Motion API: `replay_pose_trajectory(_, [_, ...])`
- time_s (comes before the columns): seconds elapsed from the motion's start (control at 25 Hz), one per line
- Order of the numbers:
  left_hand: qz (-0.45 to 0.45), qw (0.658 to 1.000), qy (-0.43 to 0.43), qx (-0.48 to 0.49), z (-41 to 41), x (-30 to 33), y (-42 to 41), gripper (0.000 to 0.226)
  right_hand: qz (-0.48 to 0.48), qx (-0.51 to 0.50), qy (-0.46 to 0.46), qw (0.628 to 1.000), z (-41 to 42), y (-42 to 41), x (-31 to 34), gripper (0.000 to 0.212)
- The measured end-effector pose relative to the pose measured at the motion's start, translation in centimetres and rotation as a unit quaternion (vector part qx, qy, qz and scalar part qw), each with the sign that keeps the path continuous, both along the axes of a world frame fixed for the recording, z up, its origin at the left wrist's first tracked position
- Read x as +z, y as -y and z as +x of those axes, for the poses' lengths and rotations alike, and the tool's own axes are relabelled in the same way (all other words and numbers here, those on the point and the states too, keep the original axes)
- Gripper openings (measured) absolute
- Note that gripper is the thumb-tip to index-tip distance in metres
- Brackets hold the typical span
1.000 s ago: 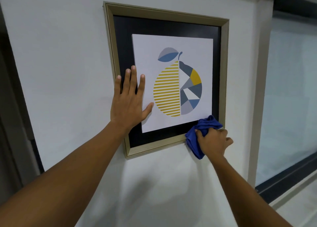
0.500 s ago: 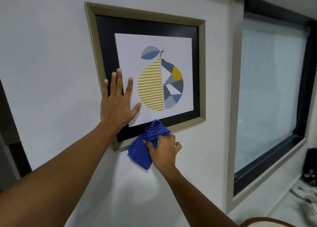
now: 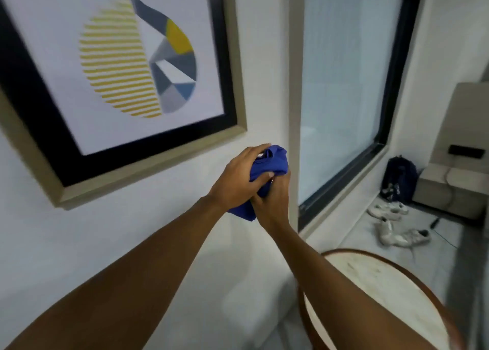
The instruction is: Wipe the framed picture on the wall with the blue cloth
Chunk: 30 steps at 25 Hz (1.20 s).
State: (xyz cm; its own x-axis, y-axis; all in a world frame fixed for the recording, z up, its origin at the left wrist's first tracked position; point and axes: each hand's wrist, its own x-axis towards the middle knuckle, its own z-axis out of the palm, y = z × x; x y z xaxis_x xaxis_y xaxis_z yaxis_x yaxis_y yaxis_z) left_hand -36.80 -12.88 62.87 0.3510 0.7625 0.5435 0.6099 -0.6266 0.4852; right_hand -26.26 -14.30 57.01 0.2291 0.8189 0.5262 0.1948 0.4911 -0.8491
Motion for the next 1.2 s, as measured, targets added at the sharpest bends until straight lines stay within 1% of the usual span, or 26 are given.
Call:
replay_pose_trajectory(0.08, [-0.054, 0.997, 0.038, -0.033, 5.6, -4.8, -2.8, 0.048, -0.035, -0.021, 0.024, 0.999, 5.9, -1.4, -3.9, 0.065])
replay_pose_trajectory(0.16, [-0.11, 0.991, 0.06, -0.055, 11.4, -10.3, -5.0, 0.051, -0.06, -0.045, 0.054, 0.996, 12.3, -2.6, -8.7, 0.066])
replay_pose_trajectory(0.28, [-0.217, 0.97, 0.08, -0.08, 20.7, -21.5, -6.6, 0.056, -0.151, -0.061, 0.103, 0.981, 22.1, -3.4, -18.9, 0.063])
replay_pose_trajectory(0.4, [-0.324, 0.939, 0.085, -0.078, 28.4, -34.3, -5.6, 0.052, -0.283, -0.07, 0.156, 0.944, 29.7, -1.4, -30.5, 0.07])
replay_pose_trajectory(0.48, [-0.397, 0.911, 0.079, -0.08, 31.9, -42.6, -4.6, 0.053, -0.376, -0.046, 0.184, 0.907, 33.4, -0.1, -38.4, 0.07])
replay_pose_trajectory(0.52, [-0.432, 0.895, 0.075, -0.083, 33.3, -46.7, -4.7, 0.054, -0.413, -0.038, 0.201, 0.888, 35.0, 0.0, -42.4, 0.07])
replay_pose_trajectory(0.6, [-0.475, 0.874, 0.062, -0.079, 34.9, -53.6, -5.4, 0.057, -0.461, -0.018, 0.231, 0.857, 37.4, -0.4, -49.2, 0.071])
replay_pose_trajectory(0.68, [-0.478, 0.875, 0.027, -0.075, 36.4, -60.7, -7.2, 0.058, -0.485, -0.004, 0.252, 0.837, 39.2, -2.1, -55.7, 0.072])
replay_pose_trajectory(0.72, [-0.466, 0.882, 0.001, -0.076, 36.8, -63.7, -8.2, 0.06, -0.488, -0.004, 0.276, 0.828, 39.6, -3.2, -58.3, 0.073])
replay_pose_trajectory(0.76, [-0.452, 0.888, -0.043, -0.074, 37.1, -66.3, -9.2, 0.062, -0.494, -0.007, 0.323, 0.807, 39.9, -4.2, -60.8, 0.075])
replay_pose_trajectory(0.8, [-0.42, 0.898, -0.118, -0.066, 37.2, -68.8, -10.0, 0.064, -0.491, -0.015, 0.39, 0.779, 39.8, -5.0, -63.4, 0.077])
replay_pose_trajectory(0.84, [-0.354, 0.907, -0.222, -0.061, 37.2, -70.6, -10.6, 0.066, -0.474, -0.029, 0.456, 0.752, 39.8, -5.5, -65.3, 0.077])
replay_pose_trajectory(0.88, [-0.284, 0.905, -0.309, -0.072, 37.0, -72.0, -11.0, 0.065, -0.452, -0.049, 0.498, 0.739, 39.7, -5.6, -66.6, 0.076])
replay_pose_trajectory(0.92, [-0.237, 0.895, -0.365, -0.097, 36.7, -73.1, -11.4, 0.062, -0.437, -0.063, 0.516, 0.734, 39.5, -5.5, -67.5, 0.075])
replay_pose_trajectory(0.96, [-0.2, 0.89, -0.393, -0.115, 36.5, -73.7, -11.4, 0.06, -0.424, -0.077, 0.526, 0.733, 39.5, -5.2, -67.9, 0.073])
replay_pose_trajectory(1.0, [-0.179, 0.888, -0.403, -0.128, 36.4, -74.0, -11.4, 0.06, -0.415, -0.083, 0.531, 0.734, 39.5, -4.8, -68.0, 0.072])
replay_pose_trajectory(1.04, [-0.179, 0.885, -0.411, -0.125, 36.5, -74.1, -11.5, 0.061, -0.422, -0.076, 0.532, 0.73, 39.5, -4.8, -67.9, 0.071])
replay_pose_trajectory(1.08, [-0.199, 0.874, -0.425, -0.125, 36.5, -73.9, -11.8, 0.063, -0.441, -0.06, 0.53, 0.722, 39.6, -5.1, -67.4, 0.071])
replay_pose_trajectory(1.12, [-0.206, 0.859, -0.452, -0.124, 36.7, -73.3, -12.3, 0.064, -0.459, -0.041, 0.537, 0.707, 39.8, -6.0, -66.5, 0.072])
replay_pose_trajectory(1.2, [-0.235, 0.825, -0.497, -0.13, 37.7, -71.1, -13.5, 0.065, -0.506, 0.009, 0.551, 0.664, 40.1, -8.0, -64.1, 0.079])
